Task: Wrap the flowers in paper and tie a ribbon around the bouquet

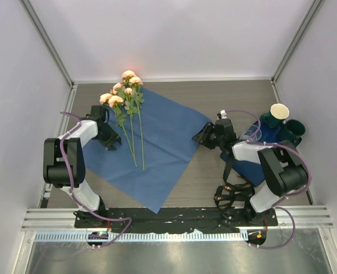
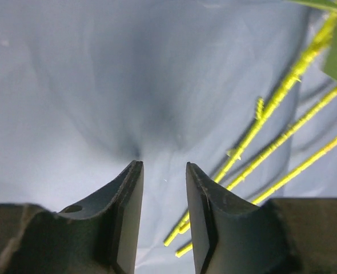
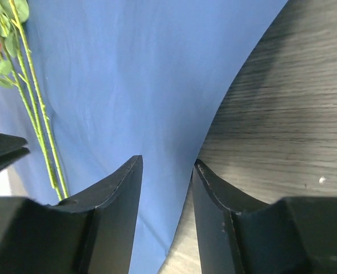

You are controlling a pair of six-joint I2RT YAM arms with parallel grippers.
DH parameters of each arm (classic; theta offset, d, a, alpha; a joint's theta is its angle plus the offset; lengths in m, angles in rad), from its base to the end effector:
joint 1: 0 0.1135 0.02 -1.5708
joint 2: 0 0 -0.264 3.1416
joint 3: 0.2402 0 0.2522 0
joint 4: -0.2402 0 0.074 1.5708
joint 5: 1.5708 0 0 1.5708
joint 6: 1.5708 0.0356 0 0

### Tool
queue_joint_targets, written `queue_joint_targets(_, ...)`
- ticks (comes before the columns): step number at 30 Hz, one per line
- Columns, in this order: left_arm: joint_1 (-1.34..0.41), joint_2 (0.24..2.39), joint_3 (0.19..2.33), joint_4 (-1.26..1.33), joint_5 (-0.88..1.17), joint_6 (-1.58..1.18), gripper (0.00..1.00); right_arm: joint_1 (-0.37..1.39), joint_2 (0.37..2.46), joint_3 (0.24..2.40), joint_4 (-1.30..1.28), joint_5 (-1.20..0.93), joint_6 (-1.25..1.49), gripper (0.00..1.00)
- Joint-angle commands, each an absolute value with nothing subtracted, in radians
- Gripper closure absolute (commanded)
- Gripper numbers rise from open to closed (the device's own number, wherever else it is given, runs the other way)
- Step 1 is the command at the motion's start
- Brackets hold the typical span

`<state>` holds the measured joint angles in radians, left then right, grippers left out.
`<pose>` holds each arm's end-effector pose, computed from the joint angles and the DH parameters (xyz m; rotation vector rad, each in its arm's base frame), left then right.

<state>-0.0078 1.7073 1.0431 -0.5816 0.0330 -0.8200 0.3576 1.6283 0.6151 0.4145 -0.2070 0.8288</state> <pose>0.3208 -0.0037 0.1674 -1.1180 2.6196 -0.2308 0.2837 0.1138 0.1396 0.4134 2.2615 0.8757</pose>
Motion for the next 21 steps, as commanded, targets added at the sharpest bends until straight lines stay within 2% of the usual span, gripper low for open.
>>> queue_joint_targets(1, -0.003, 1.655, 1.057, -0.557, 0.23, -0.801, 0.59, 0.405, 1.507, 0.735, 0.016, -0.071, 0.594, 0.53)
queue_joint_targets(5, -0.012, 1.626, 1.057, -0.48, 0.278, -0.842, 0.59, 0.488, 1.474, 0.759, -0.063, -0.106, 0.542, 0.5)
queue_joint_targets(7, -0.023, 1.64, 1.068, -0.451, 0.294, -0.859, 0.6, 0.598, 1.479, 0.802, -0.096, -0.042, 0.489, 0.5)
queue_joint_targets(9, -0.034, 1.67, 1.109, -0.451, 0.307, -0.859, 0.66, 0.679, 1.488, 0.83, -0.126, 0.032, 0.473, 0.49)
queue_joint_targets(11, -0.052, 1.712, 1.134, -0.472, 0.276, -0.854, 0.75, 0.693, 1.5, 0.842, -0.124, 0.023, 0.474, 0.49)
queue_joint_targets(14, -0.075, 1.746, 1.157, -0.492, 0.226, -0.851, 0.8, 0.703, 1.505, 0.851, -0.094, -0.02, 0.489, 0.49)
queue_joint_targets(18, -0.103, 1.782, 1.157, -0.479, 0.216, -0.851, 0.84, 0.706, 1.543, 0.876, -0.072, -0.046, 0.491, 0.5)
queue_joint_targets(21, -0.117, 1.807, 1.151, -0.463, 0.198, -0.853, 0.82, 0.706, 1.558, 0.893, -0.063, -0.067, 0.492, 0.5)
